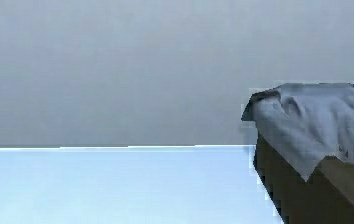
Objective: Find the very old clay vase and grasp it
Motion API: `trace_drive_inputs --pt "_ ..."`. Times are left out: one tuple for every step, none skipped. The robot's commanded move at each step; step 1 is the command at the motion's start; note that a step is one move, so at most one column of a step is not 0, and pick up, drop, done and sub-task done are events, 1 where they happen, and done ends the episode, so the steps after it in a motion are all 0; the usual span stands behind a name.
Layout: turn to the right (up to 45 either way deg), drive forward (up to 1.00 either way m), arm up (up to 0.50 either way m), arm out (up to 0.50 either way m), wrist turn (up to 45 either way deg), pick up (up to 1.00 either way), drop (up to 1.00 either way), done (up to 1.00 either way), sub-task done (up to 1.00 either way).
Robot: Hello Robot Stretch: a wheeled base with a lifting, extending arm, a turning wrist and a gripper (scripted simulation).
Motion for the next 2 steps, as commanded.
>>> trace_drive_inputs --pt "0.0 0.25 0.00 0.00 0.0 0.00 0.00 0.00 0.00" --pt "-45.0 0.00 0.00 0.00 0.0 0.00 0.00 0.00 0.00"
